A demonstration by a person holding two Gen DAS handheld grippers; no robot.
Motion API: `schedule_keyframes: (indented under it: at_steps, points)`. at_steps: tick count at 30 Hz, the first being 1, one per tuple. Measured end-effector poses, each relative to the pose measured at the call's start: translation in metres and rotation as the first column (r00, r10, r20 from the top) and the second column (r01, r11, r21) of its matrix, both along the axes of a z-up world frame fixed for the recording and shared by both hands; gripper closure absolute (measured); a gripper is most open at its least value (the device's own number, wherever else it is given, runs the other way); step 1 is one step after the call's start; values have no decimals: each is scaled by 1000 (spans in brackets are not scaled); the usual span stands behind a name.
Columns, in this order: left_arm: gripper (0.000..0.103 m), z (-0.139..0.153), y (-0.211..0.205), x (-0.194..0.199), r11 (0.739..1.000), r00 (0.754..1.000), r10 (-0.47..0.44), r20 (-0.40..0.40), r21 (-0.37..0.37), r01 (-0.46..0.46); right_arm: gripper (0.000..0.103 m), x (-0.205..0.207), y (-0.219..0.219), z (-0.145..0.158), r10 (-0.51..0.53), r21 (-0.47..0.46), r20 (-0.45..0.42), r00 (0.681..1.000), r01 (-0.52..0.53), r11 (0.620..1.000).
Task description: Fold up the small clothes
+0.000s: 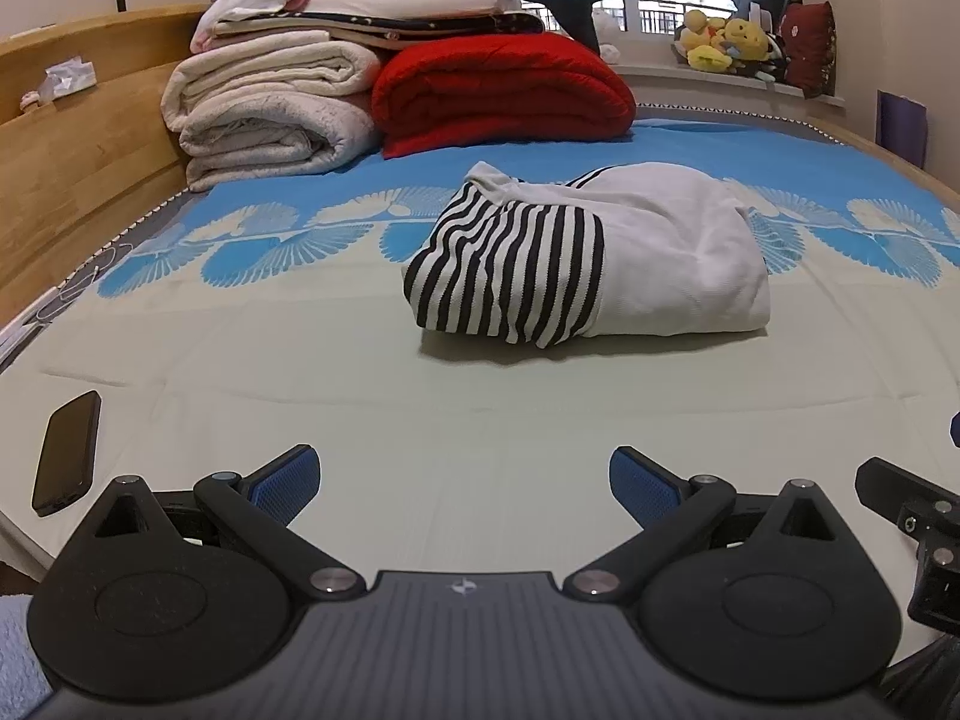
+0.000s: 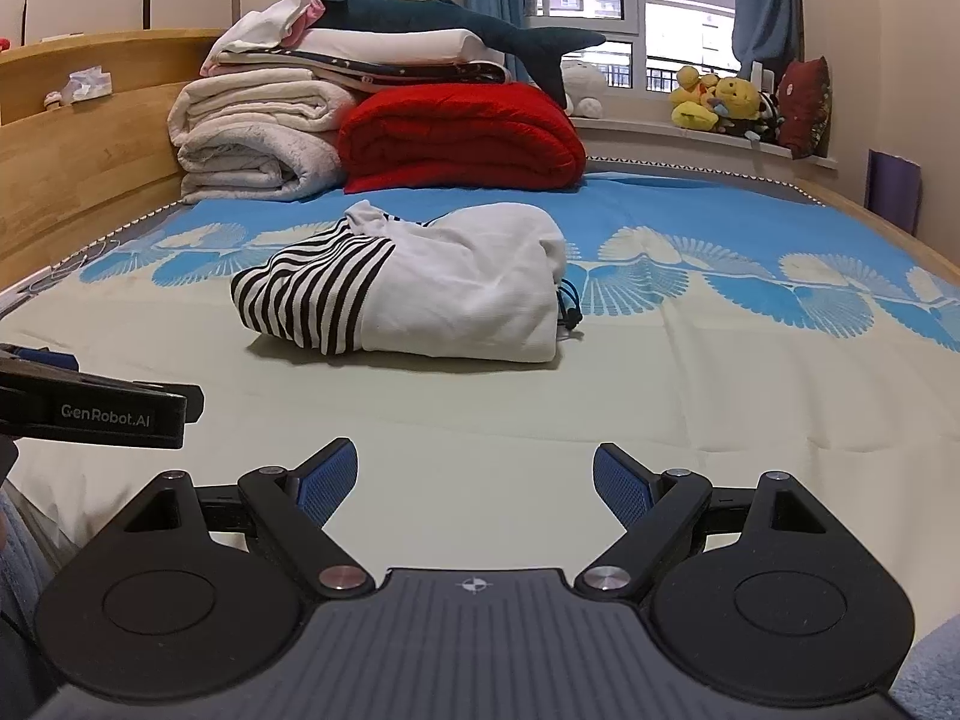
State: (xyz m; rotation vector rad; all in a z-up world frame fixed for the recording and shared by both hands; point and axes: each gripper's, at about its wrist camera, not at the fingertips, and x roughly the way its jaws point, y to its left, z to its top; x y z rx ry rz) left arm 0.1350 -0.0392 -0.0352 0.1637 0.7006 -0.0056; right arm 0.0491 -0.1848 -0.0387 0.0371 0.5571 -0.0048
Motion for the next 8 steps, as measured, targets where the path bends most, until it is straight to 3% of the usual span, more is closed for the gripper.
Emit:
schedule_keyframes:
  at_steps: [8]
  points:
    - [0,0,1,0,1000,1000,8,3,-3,-8,16,1,1,0,7,-1,-5,1000,-7,1000]
